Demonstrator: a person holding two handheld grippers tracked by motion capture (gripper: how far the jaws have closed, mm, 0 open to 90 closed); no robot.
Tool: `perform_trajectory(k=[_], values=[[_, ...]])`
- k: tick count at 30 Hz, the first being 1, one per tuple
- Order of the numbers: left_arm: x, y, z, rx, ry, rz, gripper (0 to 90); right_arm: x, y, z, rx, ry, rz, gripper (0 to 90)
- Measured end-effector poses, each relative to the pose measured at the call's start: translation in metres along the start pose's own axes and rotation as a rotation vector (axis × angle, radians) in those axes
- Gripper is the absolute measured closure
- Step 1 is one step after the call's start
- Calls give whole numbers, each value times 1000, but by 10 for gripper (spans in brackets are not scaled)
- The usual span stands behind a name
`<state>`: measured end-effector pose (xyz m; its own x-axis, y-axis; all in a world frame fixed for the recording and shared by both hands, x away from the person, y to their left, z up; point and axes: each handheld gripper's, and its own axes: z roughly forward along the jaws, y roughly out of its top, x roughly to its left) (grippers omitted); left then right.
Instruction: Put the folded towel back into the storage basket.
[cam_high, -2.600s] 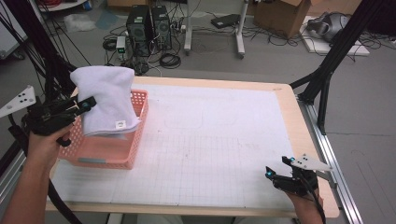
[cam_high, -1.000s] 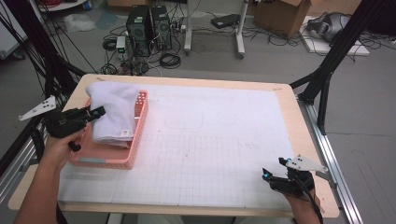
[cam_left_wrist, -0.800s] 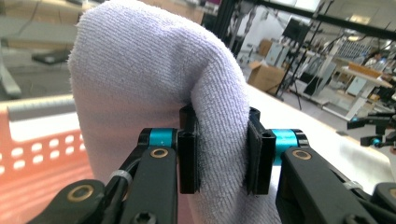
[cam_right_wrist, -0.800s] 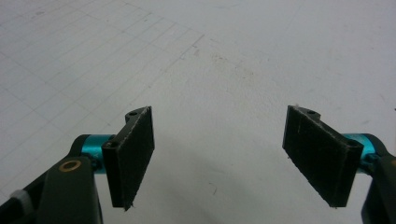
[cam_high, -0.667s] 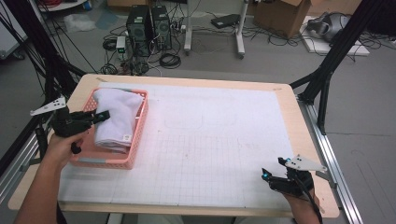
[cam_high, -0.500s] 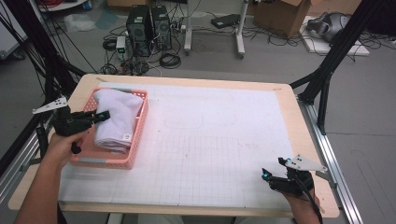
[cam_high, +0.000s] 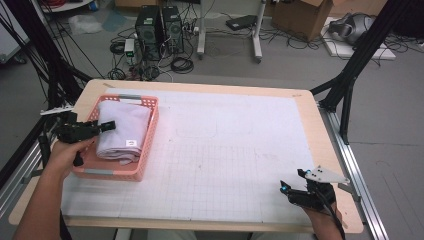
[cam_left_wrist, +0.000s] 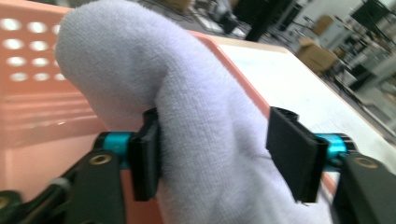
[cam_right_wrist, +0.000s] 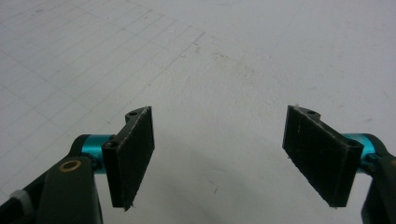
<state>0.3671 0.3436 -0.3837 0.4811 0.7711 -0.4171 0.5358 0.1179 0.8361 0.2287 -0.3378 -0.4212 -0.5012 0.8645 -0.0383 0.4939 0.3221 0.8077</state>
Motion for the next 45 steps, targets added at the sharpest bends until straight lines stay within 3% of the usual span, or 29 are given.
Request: perform_trajectory(k=[4,7,11,14,19,22,26,28,33,37,39,40,42,45], values=[[-3,7,-11,-79,69,-21,370,0,0,0,1,0,-1,241],[-10,14,-18,-130,116,11,361,0,0,0,2,2,-2,241],[-20,17,-21,-139,137,64,358,1,0,1,4,3,-4,241],[-24,13,-13,-61,167,110,356,1,1,1,4,4,-7,241],[-29,6,11,77,219,139,367,2,1,1,4,4,-9,241],[-29,1,28,171,276,158,370,2,0,2,6,4,-8,241],[-31,-5,44,253,311,193,367,1,0,2,9,5,-5,241],[-31,-8,50,287,315,221,362,1,0,2,10,5,-4,241],[-28,-12,59,339,297,238,366,1,0,3,14,7,-11,241],[-29,-16,64,369,245,285,376,1,-1,3,15,9,-4,241],[-30,-17,64,379,200,315,389,2,-1,4,17,11,-2,241],[-30,-17,64,379,200,315,395,2,-1,4,20,11,-4,241],[-29,-17,63,374,158,344,398,2,0,4,19,13,-5,241],[-29,-13,56,316,200,313,376,2,0,3,15,12,-5,241]])
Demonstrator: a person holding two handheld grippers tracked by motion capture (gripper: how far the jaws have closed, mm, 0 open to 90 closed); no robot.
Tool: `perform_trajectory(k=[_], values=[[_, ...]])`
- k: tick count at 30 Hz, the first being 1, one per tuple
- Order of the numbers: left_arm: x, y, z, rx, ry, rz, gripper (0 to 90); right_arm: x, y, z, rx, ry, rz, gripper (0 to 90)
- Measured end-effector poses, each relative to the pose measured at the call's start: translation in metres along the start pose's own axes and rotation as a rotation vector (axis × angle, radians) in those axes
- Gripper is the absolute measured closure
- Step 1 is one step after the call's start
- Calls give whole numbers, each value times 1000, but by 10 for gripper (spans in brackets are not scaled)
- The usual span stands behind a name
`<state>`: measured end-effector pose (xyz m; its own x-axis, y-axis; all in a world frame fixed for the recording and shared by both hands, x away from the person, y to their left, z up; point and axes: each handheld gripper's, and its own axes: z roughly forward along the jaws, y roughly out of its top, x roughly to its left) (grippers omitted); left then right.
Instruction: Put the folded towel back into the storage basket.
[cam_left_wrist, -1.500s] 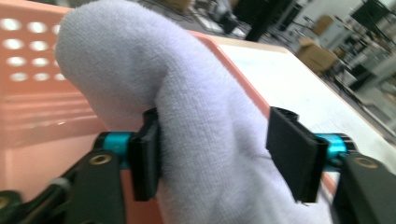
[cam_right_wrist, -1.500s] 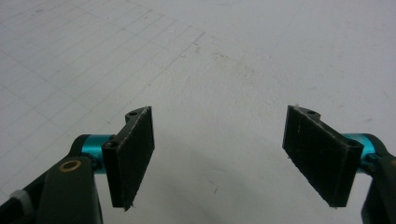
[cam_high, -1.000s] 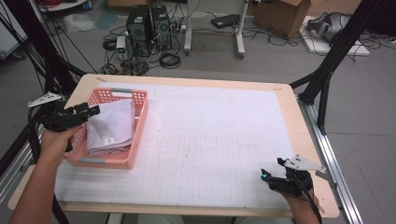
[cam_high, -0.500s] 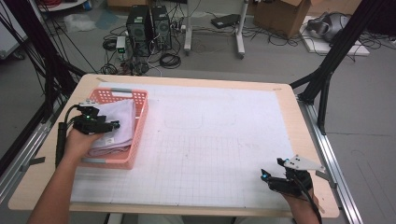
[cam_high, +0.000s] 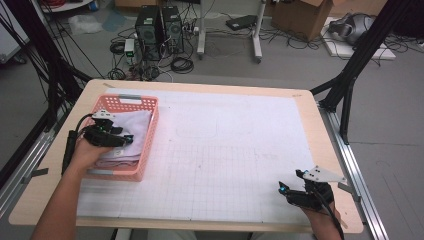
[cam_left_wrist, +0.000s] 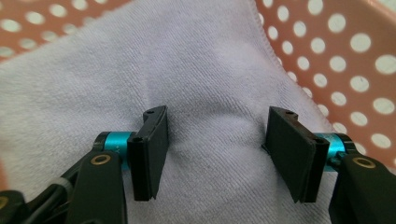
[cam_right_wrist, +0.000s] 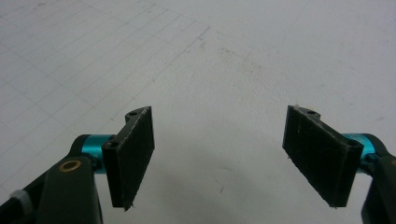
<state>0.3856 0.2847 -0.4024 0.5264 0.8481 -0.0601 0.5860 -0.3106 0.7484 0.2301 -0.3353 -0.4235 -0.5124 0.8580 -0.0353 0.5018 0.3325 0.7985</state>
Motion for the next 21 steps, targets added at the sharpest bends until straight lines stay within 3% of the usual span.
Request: perform_trajectory(k=[1,2,3,4,10,11,12,14,18,21], values=[[0,0,0,0,0,0,360,0,0,0,0,0,0,241],[1,1,-9,-82,21,-37,353,-1,0,-2,-6,-3,1,241],[1,1,-9,-82,21,-37,350,-1,0,-2,-6,-3,1,241],[1,2,-20,-182,30,-72,337,-2,0,-2,-10,-4,6,241],[-10,-4,-49,-440,35,-142,259,-3,1,-5,-35,-4,24,241],[-10,-4,-49,-440,35,-142,228,-4,1,-6,-42,-4,25,241],[-15,-6,-56,-497,44,-163,205,-4,1,-6,-43,-4,28,241],[-22,-8,-63,-545,19,-176,205,-4,1,-7,-55,-1,34,241],[-36,-9,-72,-572,3,-144,206,-5,1,-9,-68,-2,40,241],[-56,-10,-82,-622,-21,-125,209,-7,0,-9,-79,-2,48,240]])
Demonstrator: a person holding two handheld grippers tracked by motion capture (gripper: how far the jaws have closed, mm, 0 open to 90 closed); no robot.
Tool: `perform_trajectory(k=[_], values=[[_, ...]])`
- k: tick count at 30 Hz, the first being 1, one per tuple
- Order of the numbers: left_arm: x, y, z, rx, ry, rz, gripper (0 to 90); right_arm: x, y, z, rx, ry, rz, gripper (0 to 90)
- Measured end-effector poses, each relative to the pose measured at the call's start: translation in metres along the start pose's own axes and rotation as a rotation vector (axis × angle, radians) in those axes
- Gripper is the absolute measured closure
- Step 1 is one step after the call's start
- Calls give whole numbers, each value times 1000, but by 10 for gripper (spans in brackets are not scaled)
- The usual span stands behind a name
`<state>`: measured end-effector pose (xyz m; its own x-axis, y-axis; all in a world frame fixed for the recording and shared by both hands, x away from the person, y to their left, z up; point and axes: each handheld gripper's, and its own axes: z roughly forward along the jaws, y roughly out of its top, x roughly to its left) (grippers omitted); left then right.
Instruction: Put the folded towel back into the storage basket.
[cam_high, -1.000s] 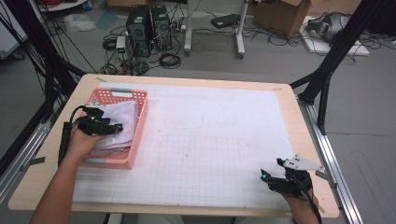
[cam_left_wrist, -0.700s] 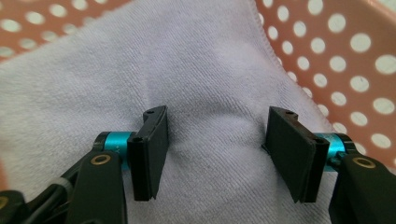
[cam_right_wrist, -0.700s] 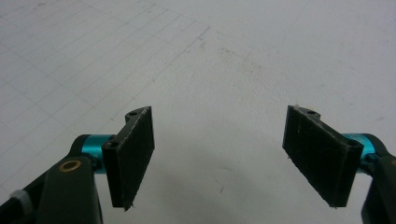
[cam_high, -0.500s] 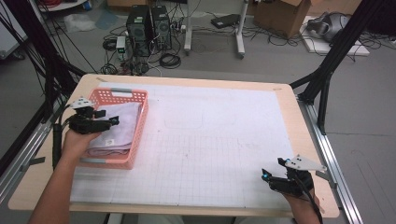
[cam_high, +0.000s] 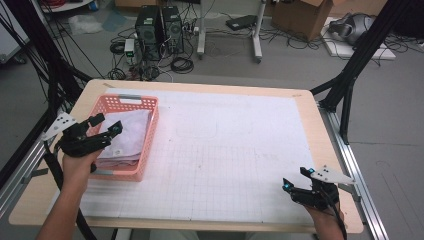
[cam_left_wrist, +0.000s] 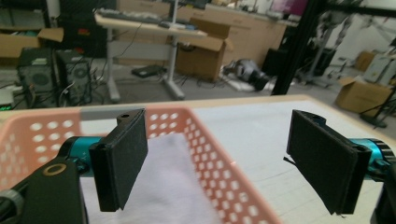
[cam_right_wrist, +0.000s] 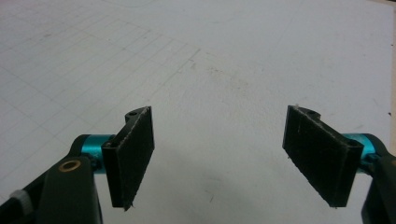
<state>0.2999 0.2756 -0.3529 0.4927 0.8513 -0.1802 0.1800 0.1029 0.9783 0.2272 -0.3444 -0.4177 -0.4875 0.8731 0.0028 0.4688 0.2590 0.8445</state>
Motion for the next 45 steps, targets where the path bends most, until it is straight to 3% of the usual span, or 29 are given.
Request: perform_trajectory(k=[3,6,7,9,10,15,16,17,20,23,28,34,45], values=[[-11,-1,-2,-10,-18,10,212,0,1,0,-14,2,-6,240],[-32,-8,-1,-20,-72,13,225,0,1,0,-22,12,0,239],[-32,-8,-1,-20,-72,13,225,0,1,0,-25,13,-5,239],[-46,-18,0,-34,-97,2,225,1,1,0,-30,19,1,239],[-46,-18,0,-34,-97,2,224,1,1,-1,-38,20,0,240],[-76,-36,9,3,-136,51,224,2,5,1,-59,30,3,239],[-76,-36,9,3,-136,51,225,2,5,1,-62,30,-5,239],[-87,-45,13,26,-155,69,225,3,6,2,-63,30,-8,239],[-102,-56,18,55,-186,98,225,4,6,3,-64,33,-15,238],[-113,-60,22,56,-214,103,225,6,6,2,-70,30,-19,238],[-125,-63,24,44,-242,114,225,6,5,0,-72,29,-19,238],[-142,-76,29,74,-278,142,224,7,6,0,-70,25,-15,238],[-155,-85,38,114,-304,164,226,9,4,-2,-71,18,-15,238]])
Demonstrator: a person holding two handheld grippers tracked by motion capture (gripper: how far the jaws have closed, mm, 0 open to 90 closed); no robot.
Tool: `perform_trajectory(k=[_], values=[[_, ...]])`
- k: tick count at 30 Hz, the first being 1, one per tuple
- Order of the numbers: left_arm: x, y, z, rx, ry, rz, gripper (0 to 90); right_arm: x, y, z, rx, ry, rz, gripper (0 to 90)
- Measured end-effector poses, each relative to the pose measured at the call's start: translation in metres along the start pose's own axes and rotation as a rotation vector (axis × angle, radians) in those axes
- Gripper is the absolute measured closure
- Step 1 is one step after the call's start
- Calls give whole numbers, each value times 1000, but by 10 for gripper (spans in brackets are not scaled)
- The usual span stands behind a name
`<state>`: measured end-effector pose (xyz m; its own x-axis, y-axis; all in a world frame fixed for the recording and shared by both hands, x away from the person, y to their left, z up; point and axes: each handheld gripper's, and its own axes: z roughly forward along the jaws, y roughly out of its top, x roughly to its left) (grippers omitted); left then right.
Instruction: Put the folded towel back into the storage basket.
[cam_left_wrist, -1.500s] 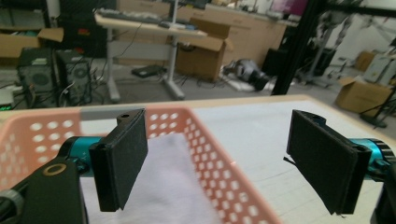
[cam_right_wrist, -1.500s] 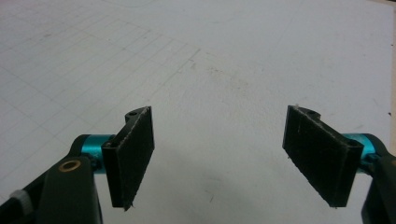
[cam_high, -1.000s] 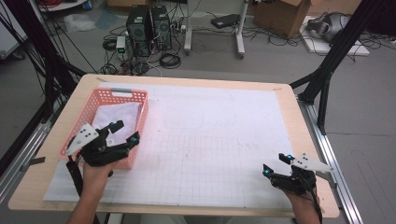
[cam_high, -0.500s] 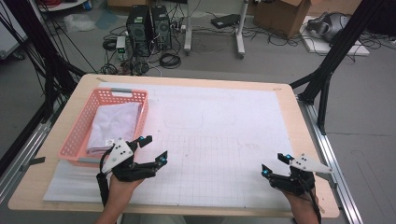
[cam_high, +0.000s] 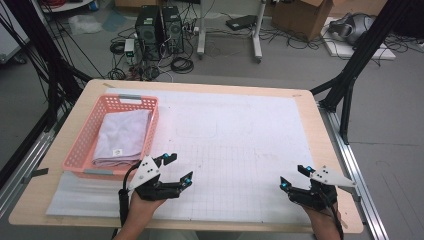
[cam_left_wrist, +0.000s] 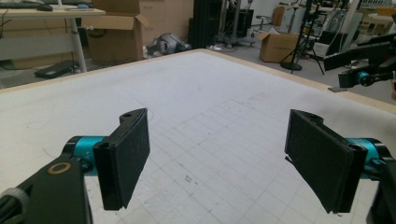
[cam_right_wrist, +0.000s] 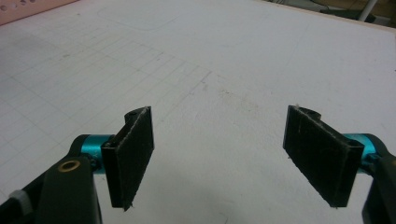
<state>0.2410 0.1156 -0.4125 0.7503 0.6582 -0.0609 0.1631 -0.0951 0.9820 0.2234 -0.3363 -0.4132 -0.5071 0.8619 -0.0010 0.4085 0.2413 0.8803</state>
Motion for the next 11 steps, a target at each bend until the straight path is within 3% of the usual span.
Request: perform_trajectory(k=[11], values=[[1,-4,5,23,-2,-2,227,-2,-1,0,1,-5,6,237]])
